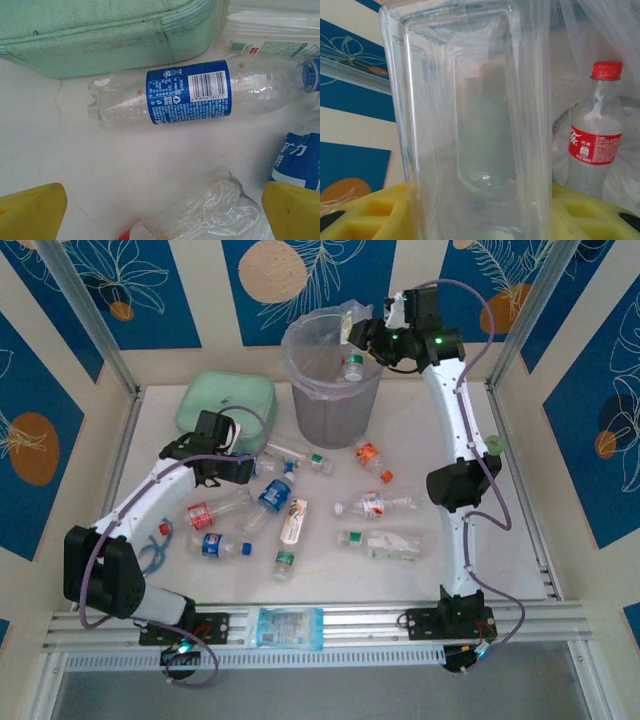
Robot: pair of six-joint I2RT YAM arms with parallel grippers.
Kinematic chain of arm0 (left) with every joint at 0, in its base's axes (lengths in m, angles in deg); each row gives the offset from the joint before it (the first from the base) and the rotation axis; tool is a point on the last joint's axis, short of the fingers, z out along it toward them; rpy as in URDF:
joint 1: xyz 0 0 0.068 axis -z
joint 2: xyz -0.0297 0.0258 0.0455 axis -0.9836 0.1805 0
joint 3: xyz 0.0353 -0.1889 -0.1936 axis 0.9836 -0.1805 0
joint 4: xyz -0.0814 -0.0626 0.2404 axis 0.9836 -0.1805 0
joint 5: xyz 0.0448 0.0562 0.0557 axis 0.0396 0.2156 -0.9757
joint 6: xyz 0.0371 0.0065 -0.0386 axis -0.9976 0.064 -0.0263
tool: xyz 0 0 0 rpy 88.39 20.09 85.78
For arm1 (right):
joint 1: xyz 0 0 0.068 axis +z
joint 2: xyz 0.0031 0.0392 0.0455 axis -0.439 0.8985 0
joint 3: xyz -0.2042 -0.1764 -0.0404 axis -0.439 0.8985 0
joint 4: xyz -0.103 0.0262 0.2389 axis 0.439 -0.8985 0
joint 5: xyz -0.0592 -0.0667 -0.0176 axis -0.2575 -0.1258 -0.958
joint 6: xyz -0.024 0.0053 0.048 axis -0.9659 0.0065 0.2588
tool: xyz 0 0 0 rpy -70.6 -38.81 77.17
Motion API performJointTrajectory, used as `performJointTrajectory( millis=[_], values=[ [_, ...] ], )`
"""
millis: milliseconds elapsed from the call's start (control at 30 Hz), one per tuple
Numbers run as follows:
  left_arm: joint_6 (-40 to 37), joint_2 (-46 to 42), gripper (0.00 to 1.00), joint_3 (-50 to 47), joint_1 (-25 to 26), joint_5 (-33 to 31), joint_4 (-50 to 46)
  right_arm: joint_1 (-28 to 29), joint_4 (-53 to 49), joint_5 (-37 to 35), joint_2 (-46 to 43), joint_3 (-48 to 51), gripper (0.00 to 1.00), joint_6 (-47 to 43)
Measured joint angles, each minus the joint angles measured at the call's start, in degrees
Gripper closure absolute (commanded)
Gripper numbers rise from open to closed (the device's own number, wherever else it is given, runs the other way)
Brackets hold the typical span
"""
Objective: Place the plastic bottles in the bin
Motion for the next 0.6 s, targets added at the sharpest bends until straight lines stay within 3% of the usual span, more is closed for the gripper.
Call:
performJointTrajectory(
  millis=[433, 600],
  values=[
    [-0.4, -0.2, 0.0, 0.0, 0.0, -1.4, 0.0, 5.2, 1.0, -10.6, 5.3, -0.2, 1.0, -10.3],
    [-0.4, -0.2, 0.0, 0.0, 0.0, -1.9, 0.0, 6.0, 0.6, -15.5, 5.4, -0.2, 0.91, -13.6]
  ],
)
